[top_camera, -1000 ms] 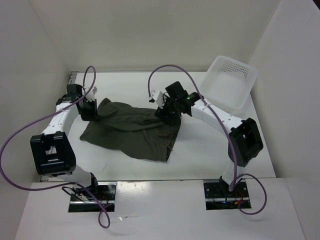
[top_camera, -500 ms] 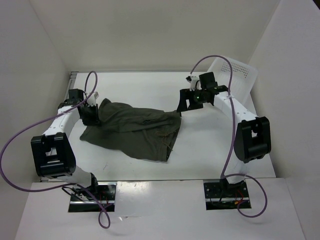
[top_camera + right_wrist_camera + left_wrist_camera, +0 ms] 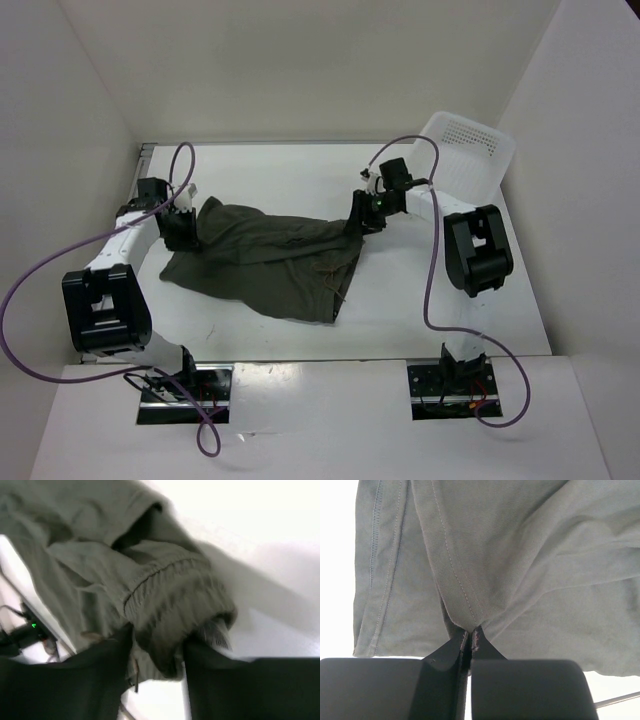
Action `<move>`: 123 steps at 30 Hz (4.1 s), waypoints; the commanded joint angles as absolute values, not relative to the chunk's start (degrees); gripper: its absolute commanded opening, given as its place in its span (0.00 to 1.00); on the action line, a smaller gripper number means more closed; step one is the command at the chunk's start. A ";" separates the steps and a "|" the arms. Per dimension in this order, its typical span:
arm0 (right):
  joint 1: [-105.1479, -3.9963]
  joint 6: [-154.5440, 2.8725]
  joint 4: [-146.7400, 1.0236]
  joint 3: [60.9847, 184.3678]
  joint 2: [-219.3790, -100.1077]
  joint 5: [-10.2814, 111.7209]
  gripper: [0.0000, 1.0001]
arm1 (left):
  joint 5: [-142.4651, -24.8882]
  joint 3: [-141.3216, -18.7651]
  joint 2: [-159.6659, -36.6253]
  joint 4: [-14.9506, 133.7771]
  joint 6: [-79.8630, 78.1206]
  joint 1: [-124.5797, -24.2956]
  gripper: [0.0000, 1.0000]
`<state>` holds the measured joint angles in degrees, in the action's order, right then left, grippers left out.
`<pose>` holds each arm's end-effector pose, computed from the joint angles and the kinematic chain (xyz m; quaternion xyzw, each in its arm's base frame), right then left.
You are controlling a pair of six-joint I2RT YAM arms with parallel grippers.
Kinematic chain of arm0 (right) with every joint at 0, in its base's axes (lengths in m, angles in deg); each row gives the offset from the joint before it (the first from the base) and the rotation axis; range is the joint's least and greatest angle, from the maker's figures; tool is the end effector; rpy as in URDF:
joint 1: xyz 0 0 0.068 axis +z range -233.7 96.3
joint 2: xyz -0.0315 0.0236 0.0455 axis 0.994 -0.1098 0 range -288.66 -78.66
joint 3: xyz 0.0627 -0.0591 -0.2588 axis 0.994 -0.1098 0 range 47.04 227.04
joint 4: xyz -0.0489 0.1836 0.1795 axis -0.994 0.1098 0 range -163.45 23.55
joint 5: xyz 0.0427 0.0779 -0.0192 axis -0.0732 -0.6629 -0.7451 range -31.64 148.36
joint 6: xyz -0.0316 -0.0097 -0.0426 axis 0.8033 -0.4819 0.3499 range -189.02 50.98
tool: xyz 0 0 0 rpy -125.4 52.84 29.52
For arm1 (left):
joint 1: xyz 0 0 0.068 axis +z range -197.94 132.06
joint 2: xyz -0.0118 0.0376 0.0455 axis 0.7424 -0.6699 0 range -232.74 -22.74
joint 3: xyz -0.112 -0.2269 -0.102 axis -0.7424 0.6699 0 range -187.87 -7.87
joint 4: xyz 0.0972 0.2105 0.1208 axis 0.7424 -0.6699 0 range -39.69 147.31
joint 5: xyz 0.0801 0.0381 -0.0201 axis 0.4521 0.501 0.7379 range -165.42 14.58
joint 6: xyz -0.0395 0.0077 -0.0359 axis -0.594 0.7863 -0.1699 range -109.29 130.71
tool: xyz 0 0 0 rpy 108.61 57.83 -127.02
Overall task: Fold and stack the shorts
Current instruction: Fold the shorts
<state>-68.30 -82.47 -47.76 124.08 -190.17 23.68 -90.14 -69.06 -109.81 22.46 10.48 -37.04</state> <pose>0.3841 0.1268 0.1803 -0.0924 0.9209 0.3402 0.1663 0.3023 0.0491 0.2295 -0.0608 0.9582 -0.1001 0.2610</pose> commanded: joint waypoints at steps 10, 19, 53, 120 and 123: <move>-68.23 -74.39 -51.74 158.21 -198.90 36.82 0.00 | -92.73 -96.85 -123.28 24.61 10.71 -36.51 0.00; -68.23 -63.33 -48.85 144.19 -190.22 33.76 0.00 | -93.78 -91.95 -119.61 22.94 10.71 -37.56 0.00; -67.70 -57.71 -50.96 139.27 -190.82 31.73 0.02 | -100.90 -83.93 -117.24 21.54 10.71 -42.75 0.01; -69.81 -65.36 -50.08 188.20 -188.37 24.08 0.00 | -92.01 -155.04 -126.49 8.54 10.71 -33.79 0.00; -69.81 -60.43 -46.92 173.68 -183.02 20.93 0.00 | -95.71 -137.43 -119.02 7.04 10.71 -33.79 0.00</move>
